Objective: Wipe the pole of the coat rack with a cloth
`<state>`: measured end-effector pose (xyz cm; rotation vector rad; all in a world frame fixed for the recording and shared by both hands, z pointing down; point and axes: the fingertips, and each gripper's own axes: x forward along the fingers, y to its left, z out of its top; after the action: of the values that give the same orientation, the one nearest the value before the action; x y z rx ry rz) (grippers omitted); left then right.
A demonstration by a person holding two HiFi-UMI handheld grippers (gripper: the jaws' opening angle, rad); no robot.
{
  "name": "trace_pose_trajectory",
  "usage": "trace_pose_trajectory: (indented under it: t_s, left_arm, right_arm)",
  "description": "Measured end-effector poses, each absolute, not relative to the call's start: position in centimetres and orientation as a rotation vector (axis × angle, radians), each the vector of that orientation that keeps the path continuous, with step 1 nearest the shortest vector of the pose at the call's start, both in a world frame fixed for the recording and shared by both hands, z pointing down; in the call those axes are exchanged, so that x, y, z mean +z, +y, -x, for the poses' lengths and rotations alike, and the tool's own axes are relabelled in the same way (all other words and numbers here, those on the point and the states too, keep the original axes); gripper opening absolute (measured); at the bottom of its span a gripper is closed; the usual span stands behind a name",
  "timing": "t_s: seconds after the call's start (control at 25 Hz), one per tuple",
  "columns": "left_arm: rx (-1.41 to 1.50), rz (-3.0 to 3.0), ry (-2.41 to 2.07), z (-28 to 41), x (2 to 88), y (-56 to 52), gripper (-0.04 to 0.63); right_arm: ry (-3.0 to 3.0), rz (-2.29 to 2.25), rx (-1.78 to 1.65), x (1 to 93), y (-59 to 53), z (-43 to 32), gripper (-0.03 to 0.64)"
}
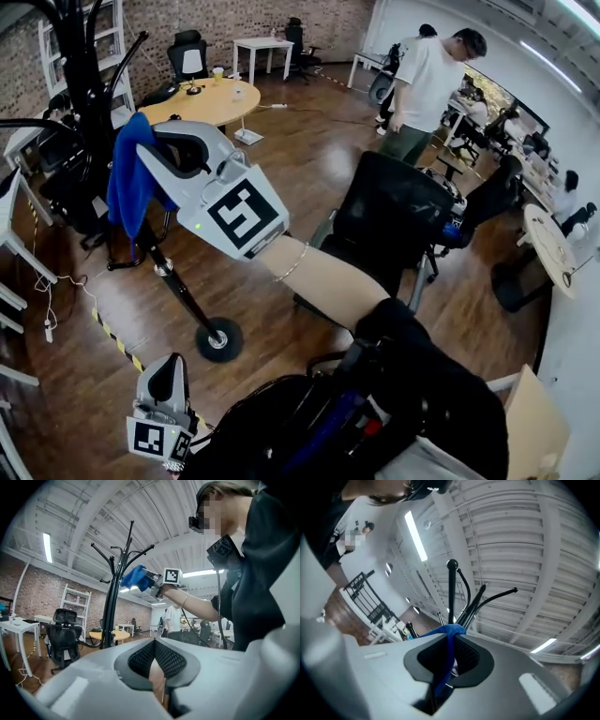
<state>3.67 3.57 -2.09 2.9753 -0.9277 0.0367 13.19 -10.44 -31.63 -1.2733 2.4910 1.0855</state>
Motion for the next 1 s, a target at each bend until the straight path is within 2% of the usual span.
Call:
trace_pose_trajectory:
  t_s: [0.12, 0.44, 0.56, 0.72, 0.84, 1.0]
  left_arm:
    - [0.069, -2.993, -0.912, -3.7, -1.5, 3.9, 0.006]
    - [0.004, -2.854, -1.19, 2.1, -3.4, 4.0, 0.006]
    - [-0.009, -2.802, -1.283, 4.4, -3.0, 4.5, 0.006]
    - [-0.073, -2.716, -1.319, 6.2, -2.8, 5.2, 0.006]
    - [-0.098, -2.715, -1.314, 6.3, -3.3, 5.1, 0.006]
    - [-0.102, -2.752, -1.236, 4.6, -4.0, 5.1, 0.006]
  right_arm:
    - [2.387, 1.055, 0.92, -33.9, -10.0, -9.8, 0.035]
    - [2.363, 1.316, 1.07, -33.0, -15.7, -5.5, 0.035]
    - [2.512, 1.328, 0.914, -30.8, -17.9, -3.7, 0.035]
    - [2.54, 0.983, 0.331, -30.0, -17.6, -2.4, 0.035]
    - [2.517, 0.831, 0.26, -30.4, -15.4, -1.7, 0.035]
    - [2.526, 0.322, 0.171, -31.1, -8.8, 0.0, 0.035]
